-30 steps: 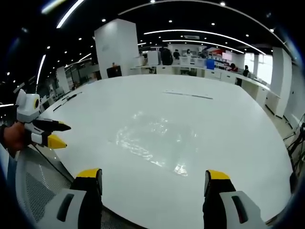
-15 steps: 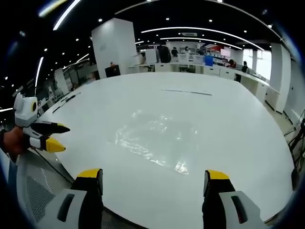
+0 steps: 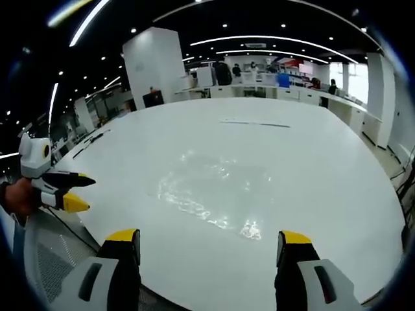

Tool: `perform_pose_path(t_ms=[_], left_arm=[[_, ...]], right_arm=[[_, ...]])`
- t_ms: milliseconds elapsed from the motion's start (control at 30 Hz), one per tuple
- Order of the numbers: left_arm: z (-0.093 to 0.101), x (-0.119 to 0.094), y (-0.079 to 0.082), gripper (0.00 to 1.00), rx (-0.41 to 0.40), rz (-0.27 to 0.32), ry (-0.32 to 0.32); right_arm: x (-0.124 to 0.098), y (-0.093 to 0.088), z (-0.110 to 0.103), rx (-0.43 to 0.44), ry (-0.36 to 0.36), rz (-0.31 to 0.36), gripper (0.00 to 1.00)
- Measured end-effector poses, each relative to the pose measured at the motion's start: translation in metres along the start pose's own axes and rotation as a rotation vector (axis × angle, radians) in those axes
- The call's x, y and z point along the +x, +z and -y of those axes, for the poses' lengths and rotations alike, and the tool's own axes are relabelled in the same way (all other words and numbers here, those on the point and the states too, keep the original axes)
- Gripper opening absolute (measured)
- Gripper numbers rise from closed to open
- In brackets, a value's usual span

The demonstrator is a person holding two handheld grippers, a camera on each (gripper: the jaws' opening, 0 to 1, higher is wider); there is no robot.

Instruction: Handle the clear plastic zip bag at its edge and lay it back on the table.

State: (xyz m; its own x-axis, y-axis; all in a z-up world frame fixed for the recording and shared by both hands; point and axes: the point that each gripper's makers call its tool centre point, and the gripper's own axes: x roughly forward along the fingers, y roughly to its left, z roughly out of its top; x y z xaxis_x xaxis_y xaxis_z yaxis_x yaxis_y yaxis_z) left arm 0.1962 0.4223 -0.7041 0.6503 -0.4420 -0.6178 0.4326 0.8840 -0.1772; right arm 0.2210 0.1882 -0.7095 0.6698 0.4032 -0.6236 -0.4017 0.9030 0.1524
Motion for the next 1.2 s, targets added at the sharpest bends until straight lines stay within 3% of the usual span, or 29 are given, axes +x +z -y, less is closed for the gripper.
perform_pose_path(t_ms=[300, 867, 1200], left_arm=[[-0.005, 0.001, -0.003, 0.67, -0.015, -0.014, 0.012], [0.000, 0.001, -0.007, 0.66, 0.005, -0.044, 0.001], [0.003, 0.001, -0.007, 0.66, 0.015, -0.045, -0.004]], right_arm=[[0.015, 0.012, -0.016, -0.043, 0.058, 0.006, 0.87], [0.038, 0.034, -0.025, -0.107, 0.121, 0.024, 0.86], [0.055, 0.034, -0.041, -0.143, 0.162, 0.002, 0.86]])
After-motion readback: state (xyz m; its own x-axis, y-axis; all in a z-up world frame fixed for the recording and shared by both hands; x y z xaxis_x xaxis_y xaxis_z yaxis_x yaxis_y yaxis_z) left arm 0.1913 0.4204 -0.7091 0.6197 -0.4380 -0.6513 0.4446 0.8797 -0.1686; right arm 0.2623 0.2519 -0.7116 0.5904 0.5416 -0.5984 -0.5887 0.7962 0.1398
